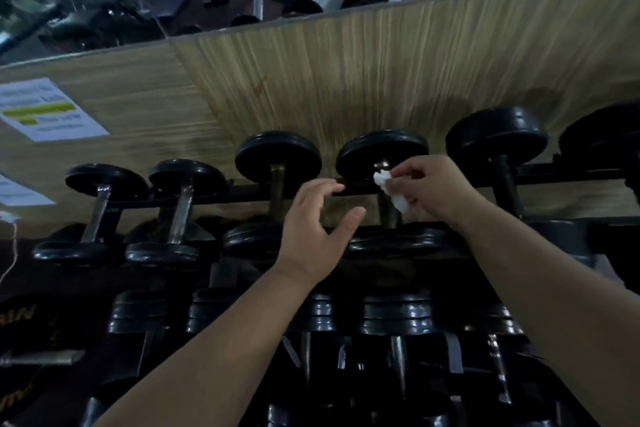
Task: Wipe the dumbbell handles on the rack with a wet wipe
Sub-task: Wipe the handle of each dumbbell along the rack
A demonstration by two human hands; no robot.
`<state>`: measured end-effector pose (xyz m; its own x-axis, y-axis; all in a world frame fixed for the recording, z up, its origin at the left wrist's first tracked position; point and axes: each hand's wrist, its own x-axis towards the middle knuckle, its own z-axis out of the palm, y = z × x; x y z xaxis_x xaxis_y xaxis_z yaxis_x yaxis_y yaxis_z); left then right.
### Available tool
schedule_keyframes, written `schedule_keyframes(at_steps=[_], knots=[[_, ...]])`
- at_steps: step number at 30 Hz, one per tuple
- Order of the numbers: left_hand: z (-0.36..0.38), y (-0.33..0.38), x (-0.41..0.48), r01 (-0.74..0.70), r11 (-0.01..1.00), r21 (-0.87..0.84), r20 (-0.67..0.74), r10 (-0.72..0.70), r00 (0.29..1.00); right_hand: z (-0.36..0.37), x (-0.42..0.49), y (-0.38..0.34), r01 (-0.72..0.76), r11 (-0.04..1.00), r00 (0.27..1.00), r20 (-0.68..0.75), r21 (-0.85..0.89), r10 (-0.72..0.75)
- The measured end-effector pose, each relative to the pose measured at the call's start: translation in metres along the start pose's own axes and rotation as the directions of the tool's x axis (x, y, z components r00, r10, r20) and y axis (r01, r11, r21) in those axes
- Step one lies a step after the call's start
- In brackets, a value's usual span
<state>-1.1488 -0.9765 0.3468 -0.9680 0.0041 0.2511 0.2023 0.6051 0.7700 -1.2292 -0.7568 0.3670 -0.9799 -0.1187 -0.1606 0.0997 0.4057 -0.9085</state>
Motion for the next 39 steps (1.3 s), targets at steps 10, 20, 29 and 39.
schedule_keyframes(at_steps=[10,20,29,39], knots=[[0.061,0.004,0.009,0.235,0.969,0.073,0.369,-0.245,0.897,-0.023,-0.007,0.056,-0.104,0.992,0.994,-0.027,-0.070,0.102],[0.065,0.006,-0.003,0.327,0.945,-0.014,0.258,-0.312,0.914,0.012,0.053,0.039,0.078,0.974,0.989,-0.105,-0.213,-0.102],[0.065,-0.004,-0.021,0.329,0.939,-0.094,0.187,-0.308,0.933,0.005,0.041,0.066,0.204,0.956,0.956,0.255,-0.213,-0.147],[0.066,-0.003,-0.020,0.295,0.948,-0.117,0.174,-0.273,0.946,0.011,0.081,0.068,0.200,0.971,0.980,0.020,-0.134,-0.199]])
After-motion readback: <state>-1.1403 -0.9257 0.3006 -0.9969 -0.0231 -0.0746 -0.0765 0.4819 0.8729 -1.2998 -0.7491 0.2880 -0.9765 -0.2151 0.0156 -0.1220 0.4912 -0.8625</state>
